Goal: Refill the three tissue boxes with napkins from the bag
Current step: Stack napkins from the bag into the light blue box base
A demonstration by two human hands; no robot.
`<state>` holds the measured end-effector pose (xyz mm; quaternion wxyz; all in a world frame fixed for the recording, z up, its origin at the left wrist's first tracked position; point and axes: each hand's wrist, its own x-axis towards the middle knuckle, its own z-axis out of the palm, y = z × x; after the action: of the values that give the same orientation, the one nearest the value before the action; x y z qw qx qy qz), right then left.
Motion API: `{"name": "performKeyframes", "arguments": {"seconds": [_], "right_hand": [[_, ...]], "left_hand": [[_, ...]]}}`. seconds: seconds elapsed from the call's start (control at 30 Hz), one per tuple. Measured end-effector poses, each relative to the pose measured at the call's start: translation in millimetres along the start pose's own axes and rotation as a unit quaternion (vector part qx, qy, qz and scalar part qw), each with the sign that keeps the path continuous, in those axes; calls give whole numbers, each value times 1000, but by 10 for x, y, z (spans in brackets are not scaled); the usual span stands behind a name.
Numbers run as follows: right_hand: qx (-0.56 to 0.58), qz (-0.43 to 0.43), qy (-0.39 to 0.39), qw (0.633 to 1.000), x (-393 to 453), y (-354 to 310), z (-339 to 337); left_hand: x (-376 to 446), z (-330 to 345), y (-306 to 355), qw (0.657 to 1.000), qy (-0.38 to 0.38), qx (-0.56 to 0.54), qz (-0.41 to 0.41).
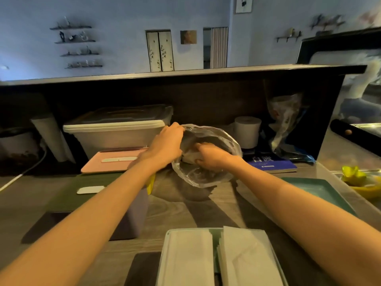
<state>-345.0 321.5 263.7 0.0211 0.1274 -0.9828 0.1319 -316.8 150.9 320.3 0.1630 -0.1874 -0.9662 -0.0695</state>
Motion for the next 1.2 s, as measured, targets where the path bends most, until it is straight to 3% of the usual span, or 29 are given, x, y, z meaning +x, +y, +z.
{"name": "performKeyframes", "arguments": {"seconds": [0.17, 0.37, 0.53, 0.73, 0.93, 1.03, 1.13, 1.2], "right_hand": [[-22, 27, -58, 998, 97, -46, 134], [-97, 35, -64, 993, 97, -139, 155], [-89, 8, -16, 996, -44, -193, 173], [-6, -36, 52, 998, -467, -302, 13], [157, 12, 111, 981, -1111, -296, -316], [327, 75, 90, 938, -1341, -211, -374], [529, 122, 80, 836, -1480, -132, -377], [619, 135, 67, 770, -1547, -128, -402]], "left_hand": [[29, 25, -19, 1000, 5, -8, 18], [27, 21, -46, 1000, 4, -20, 21], [-20, 24, -51, 999, -5, -29, 17], [-71, 10, -61, 999, -21, -26, -8], [-158, -49, -55, 998, -62, -19, -13], [-281, -142, -9, 998, -18, -56, 24], [-491, -239, 89, 972, 144, -153, 109], [-623, -259, 194, 963, 97, -220, 122]]}}
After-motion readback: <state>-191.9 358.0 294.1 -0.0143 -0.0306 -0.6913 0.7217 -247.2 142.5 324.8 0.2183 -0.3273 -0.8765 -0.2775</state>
